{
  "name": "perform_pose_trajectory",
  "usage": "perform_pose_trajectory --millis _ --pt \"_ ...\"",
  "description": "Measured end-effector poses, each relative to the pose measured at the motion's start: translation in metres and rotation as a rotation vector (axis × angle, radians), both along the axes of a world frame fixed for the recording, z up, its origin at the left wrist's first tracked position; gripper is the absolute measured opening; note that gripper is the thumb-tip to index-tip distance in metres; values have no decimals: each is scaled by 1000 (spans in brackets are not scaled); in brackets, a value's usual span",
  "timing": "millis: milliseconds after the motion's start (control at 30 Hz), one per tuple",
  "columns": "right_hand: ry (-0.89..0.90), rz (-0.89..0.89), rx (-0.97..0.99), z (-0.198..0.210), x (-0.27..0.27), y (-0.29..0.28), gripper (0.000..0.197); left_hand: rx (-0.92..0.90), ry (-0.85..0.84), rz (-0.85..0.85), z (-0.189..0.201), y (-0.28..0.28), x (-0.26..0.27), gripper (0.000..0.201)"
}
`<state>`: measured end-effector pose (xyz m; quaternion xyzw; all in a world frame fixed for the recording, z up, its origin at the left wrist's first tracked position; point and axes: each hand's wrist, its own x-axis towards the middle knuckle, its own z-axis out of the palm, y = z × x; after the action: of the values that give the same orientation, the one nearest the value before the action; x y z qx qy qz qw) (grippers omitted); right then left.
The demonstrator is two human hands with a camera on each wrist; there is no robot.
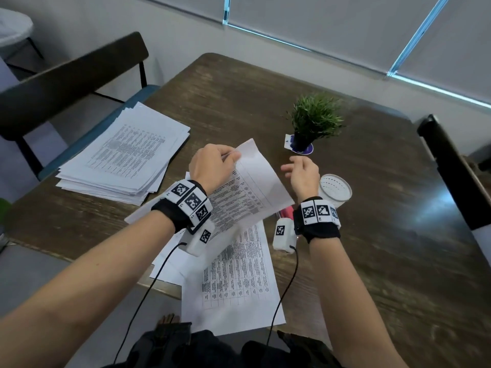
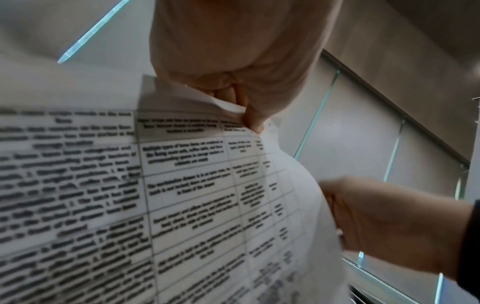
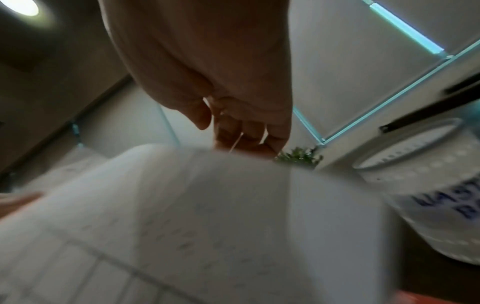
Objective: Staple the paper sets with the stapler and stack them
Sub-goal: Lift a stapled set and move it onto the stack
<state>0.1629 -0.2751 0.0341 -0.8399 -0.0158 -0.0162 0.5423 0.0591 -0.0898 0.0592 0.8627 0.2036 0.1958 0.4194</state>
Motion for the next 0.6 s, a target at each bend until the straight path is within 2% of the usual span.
perform_pose_trajectory --millis 67,133,200,267,333,467,533,600 --pt "97 -66 -134 -23 15 -10 24 -7 18 33 -2 6 -4 20" --pt "179 -62 -412 -50 16 -18 24 -31 35 30 -5 10 -7 20" --pt "267 -52 -660 -76 6 -22 33 -17 61 17 -8 11 -9 22" --pt "346 -45 -804 -95 -8 -22 45 14 83 18 -10 11 -10 22" --pt "331 -52 -916 -109 -17 -22 54 40 100 15 -10 9 -11 22" --pt "330 -107 -893 -122 -18 -26 54 91 137 -15 -10 5 -10 23" --pt "353 -129 -820 -123 -17 -29 50 105 151 -27 -11 3 -10 23" --pt "301 -143 -687 -117 -19 -33 42 105 167 -40 -12 3 -9 22"
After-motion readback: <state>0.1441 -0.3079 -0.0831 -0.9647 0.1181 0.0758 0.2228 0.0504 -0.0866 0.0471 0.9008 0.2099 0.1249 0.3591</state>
